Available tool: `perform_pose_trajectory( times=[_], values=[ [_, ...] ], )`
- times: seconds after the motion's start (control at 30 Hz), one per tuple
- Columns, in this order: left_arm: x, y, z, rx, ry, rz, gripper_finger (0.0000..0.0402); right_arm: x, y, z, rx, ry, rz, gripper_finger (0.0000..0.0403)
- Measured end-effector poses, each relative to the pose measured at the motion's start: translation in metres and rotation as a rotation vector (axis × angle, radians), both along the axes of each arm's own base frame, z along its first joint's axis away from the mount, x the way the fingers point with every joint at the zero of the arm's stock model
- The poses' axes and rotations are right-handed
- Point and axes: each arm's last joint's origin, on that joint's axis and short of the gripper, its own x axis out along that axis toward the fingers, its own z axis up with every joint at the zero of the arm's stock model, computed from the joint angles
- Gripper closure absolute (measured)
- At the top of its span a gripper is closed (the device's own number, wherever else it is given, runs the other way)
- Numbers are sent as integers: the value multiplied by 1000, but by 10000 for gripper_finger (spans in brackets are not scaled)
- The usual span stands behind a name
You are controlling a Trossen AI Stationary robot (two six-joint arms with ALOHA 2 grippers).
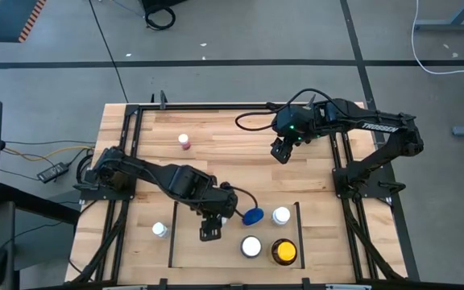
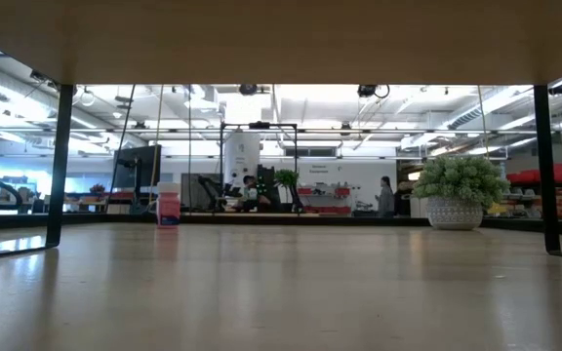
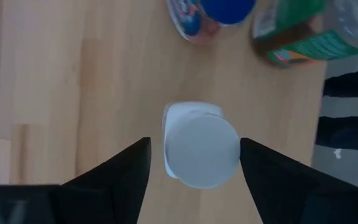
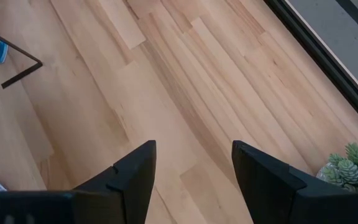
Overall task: Pick and place medicine bottles onto shelf by color
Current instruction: Put the top white and blue medicine bottle on the shelf
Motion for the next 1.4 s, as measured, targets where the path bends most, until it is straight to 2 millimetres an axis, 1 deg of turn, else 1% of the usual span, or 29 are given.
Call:
perform_pose_trajectory(
  times=[0.1,0.17,0.33,0.4,0.6,0.73,0.87,0.93,1.03,1.13,1.23,1.4],
  values=[
    [0,8,0,15,10,-2,151,0,0,0,1,0,-1,185],
    [-3,15,3,26,28,-1,150,0,0,0,7,-2,-5,185],
    [-15,34,28,-10,-49,33,146,0,0,0,8,-2,-7,185],
    [-17,35,32,-18,-70,18,147,0,0,0,9,-2,-7,185],
    [-19,34,31,-7,-60,-15,149,0,0,0,8,-3,-7,185],
    [-21,40,30,68,-43,16,154,0,0,0,8,-3,-8,185],
    [-27,51,27,208,27,57,167,0,0,0,11,-4,-12,185],
    [-27,56,22,238,50,55,174,0,0,0,14,-6,-17,185],
    [-22,58,10,175,81,38,182,0,0,0,14,-6,-17,185],
    [-18,53,-4,111,111,14,188,0,0,0,16,-7,-20,185],
    [-15,48,-18,110,124,5,191,0,0,0,22,-10,-31,185],
    [-14,42,-28,107,129,2,190,0,2,0,19,-9,-18,185]
  ],
)
